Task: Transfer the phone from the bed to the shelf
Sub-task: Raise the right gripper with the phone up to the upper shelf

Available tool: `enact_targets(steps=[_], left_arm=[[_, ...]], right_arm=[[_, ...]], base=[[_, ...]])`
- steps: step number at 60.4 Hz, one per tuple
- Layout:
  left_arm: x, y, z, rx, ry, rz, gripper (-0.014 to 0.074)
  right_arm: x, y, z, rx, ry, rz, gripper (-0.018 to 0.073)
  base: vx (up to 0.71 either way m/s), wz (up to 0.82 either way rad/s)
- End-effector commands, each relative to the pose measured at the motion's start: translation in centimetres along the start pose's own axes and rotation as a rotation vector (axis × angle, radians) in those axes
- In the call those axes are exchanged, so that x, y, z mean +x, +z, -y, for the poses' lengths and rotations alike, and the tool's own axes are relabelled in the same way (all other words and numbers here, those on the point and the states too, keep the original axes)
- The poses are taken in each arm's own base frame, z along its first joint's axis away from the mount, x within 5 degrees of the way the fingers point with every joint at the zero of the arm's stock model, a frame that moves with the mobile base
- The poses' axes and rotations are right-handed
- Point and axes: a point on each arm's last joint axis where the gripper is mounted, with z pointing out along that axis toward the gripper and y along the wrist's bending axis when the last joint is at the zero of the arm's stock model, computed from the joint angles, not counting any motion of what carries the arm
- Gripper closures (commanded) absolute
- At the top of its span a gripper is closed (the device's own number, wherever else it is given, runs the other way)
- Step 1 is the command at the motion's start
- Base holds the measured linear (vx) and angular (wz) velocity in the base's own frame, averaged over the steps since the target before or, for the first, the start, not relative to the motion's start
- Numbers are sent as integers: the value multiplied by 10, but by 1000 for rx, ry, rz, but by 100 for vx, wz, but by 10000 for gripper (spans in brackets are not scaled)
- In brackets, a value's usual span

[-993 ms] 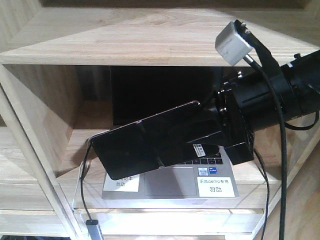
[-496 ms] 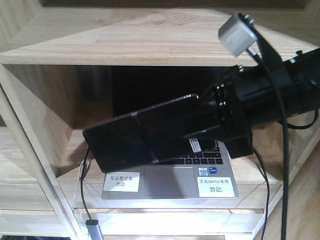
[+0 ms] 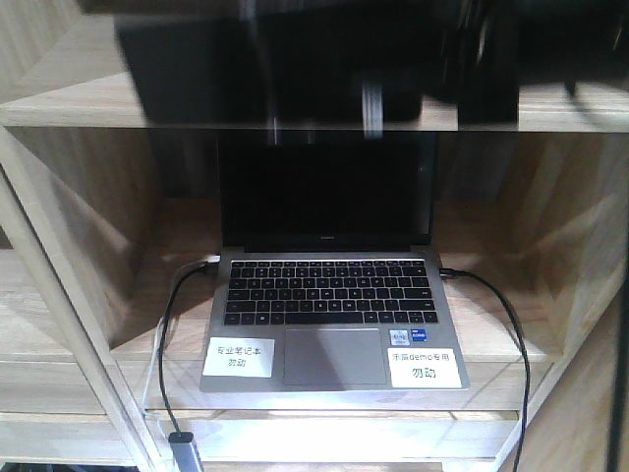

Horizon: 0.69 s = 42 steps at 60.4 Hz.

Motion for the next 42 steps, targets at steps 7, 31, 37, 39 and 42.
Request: enact_targets(steps=[7,31,37,39,42], left_arm=[[-14,-3,-1,-7,-14,106,595],[-14,-3,-1,-7,-14,106,595],[-14,-3,-1,-7,-14,106,595],[-14,-3,-1,-7,-14,106,595],[-14,-3,-1,-7,-14,106,595]], right_arm=[[-48,-14,1,101,-42,228,561],[-78,47,33,15,-58,280,561],[-77,63,47,31,-23,296,561],[-76,69,53,43,-10,302,561],[-74,76,62,59,9,306,561]], base=[[0,0],[0,0],[0,0],[0,0],[0,0]])
